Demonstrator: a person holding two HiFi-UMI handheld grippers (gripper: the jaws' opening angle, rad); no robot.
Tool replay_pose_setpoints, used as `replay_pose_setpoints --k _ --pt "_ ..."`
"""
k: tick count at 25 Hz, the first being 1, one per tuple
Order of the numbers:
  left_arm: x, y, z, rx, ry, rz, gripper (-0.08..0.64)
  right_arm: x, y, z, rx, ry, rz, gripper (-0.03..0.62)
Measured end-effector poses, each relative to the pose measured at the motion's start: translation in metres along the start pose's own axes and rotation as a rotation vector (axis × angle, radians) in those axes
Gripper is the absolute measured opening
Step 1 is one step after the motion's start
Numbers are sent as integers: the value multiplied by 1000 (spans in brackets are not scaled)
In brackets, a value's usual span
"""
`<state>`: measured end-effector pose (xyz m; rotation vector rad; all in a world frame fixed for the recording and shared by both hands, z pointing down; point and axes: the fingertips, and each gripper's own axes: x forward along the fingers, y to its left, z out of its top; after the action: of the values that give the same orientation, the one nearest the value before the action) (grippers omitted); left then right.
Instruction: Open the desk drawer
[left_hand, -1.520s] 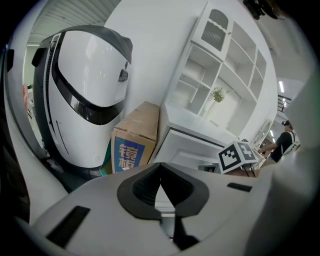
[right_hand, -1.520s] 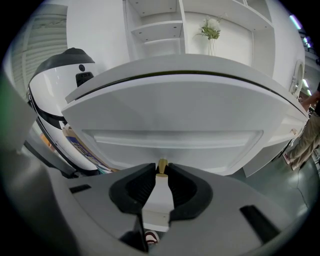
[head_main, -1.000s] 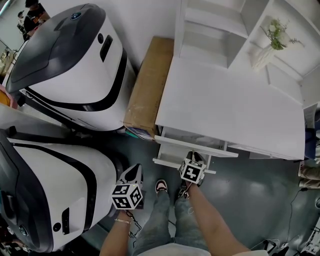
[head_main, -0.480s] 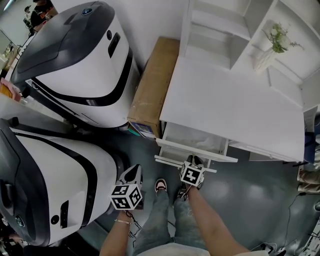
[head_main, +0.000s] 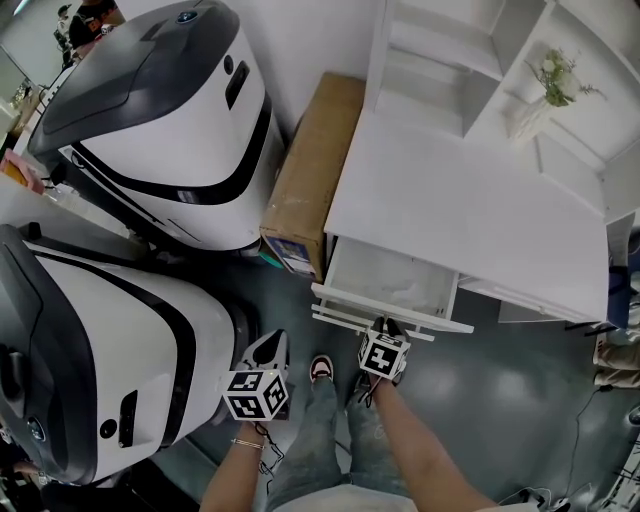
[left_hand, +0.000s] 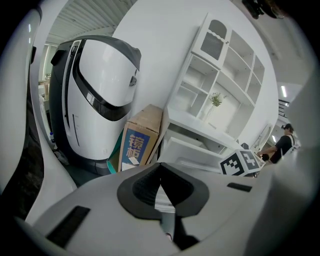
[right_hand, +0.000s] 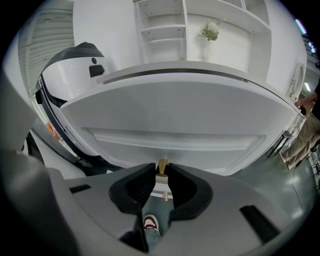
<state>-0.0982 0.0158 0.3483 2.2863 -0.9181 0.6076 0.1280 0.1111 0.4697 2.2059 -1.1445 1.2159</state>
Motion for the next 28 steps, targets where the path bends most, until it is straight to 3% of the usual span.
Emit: replay_pose_setpoints --k 18,19,24,28 --pt "-11 0 11 17 -14 3 18 -2 3 -4 -16 12 26 110" --pt "-11 -1 12 19 -16 3 17 -3 3 -2 -22 8 29 139" --pt "-12 -7 24 32 -30 1 17 -20 5 0 -61 1 75 142" --pt "-12 -21 41 37 -55 -12 17 -61 10 18 -156 -70 145 150"
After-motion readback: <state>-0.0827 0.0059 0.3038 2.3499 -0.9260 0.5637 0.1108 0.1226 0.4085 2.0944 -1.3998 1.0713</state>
